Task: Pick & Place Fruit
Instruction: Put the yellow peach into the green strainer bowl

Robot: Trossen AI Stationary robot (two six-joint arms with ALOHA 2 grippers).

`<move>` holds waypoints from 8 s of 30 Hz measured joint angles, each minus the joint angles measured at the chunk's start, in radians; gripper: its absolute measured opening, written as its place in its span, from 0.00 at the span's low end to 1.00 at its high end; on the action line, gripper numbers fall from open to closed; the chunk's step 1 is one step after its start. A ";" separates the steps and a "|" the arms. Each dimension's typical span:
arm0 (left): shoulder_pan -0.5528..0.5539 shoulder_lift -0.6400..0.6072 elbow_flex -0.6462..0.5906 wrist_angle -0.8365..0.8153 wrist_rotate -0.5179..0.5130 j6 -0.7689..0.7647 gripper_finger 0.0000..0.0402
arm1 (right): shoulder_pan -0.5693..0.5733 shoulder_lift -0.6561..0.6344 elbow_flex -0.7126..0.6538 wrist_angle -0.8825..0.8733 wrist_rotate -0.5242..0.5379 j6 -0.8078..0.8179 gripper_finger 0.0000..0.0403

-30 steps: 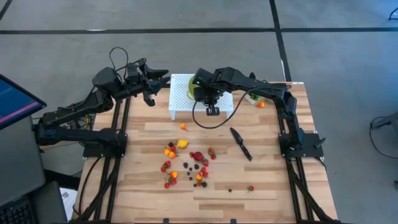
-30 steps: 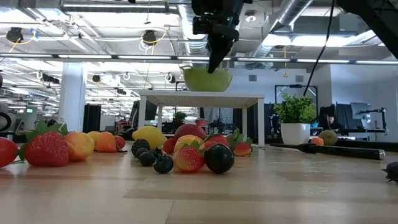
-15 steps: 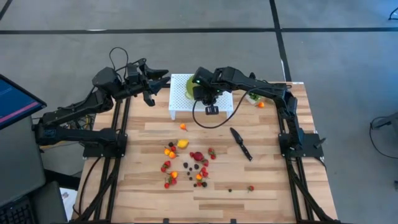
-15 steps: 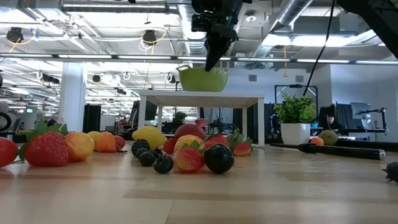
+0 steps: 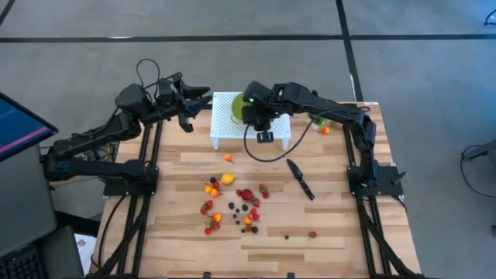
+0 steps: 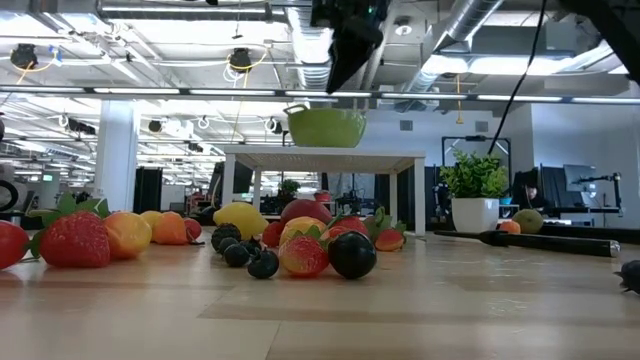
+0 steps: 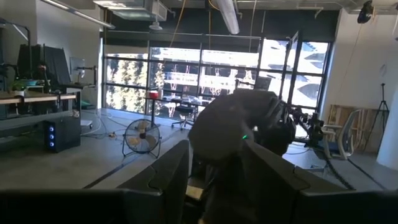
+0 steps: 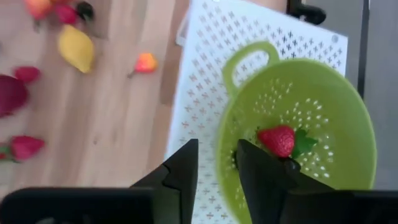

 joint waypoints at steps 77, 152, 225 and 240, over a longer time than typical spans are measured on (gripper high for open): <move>0.000 0.000 0.000 0.000 0.000 0.000 0.35 | -0.603 -0.626 -1.368 0.442 0.078 0.852 0.62; 0.000 0.000 0.000 0.007 0.000 0.000 0.35 | -0.604 -0.350 -1.300 0.489 0.086 0.579 0.62; 0.000 0.000 0.000 0.007 0.000 0.000 0.35 | -0.206 -0.473 -0.796 0.844 -0.157 0.666 0.22; 0.000 0.000 0.000 0.007 0.000 0.000 0.35 | -0.206 -0.200 -0.530 0.579 -0.160 0.606 0.24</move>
